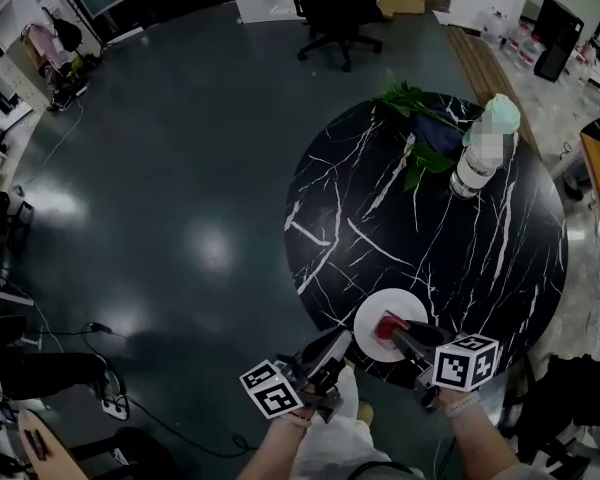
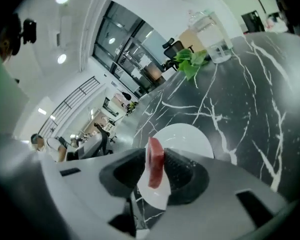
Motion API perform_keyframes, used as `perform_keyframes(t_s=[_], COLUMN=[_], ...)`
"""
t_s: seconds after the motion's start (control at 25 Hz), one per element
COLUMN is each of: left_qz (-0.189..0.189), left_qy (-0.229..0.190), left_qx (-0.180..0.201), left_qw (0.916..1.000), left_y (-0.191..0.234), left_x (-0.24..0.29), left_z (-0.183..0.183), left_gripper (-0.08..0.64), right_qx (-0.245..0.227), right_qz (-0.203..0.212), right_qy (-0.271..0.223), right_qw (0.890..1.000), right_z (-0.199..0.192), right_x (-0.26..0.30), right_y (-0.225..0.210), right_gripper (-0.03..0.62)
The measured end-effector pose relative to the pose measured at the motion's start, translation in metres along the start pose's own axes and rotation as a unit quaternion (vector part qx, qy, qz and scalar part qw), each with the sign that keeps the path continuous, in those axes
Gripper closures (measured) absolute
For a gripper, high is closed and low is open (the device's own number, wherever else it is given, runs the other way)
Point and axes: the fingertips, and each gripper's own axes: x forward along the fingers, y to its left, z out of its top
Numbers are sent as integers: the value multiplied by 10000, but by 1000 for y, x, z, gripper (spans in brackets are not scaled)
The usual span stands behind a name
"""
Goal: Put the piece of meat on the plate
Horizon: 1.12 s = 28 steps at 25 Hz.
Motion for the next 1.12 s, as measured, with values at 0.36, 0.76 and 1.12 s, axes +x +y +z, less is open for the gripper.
perform_keyframes(t_s=[0.36,0.76,1.12], left_qz=[-172,-262,-387], left_qy=[43,-52,-156], left_qx=[92,164,341], left_qw=[9998,9995,9985], left_y=[-14,-40,-88], left_x=[3,-6,-24], left_z=[-1,-9,-20], left_gripper=[552,552,552], right_qx=[-992,-1226,-1587], right_qz=[-277,264,569], right_qy=[-524,-1149,-1377], right_qw=[9933,9854,9760], right_z=[18,24,7], right_x=[-12,-56,-108], right_y=[3,49,96], right_gripper=[357,368,578])
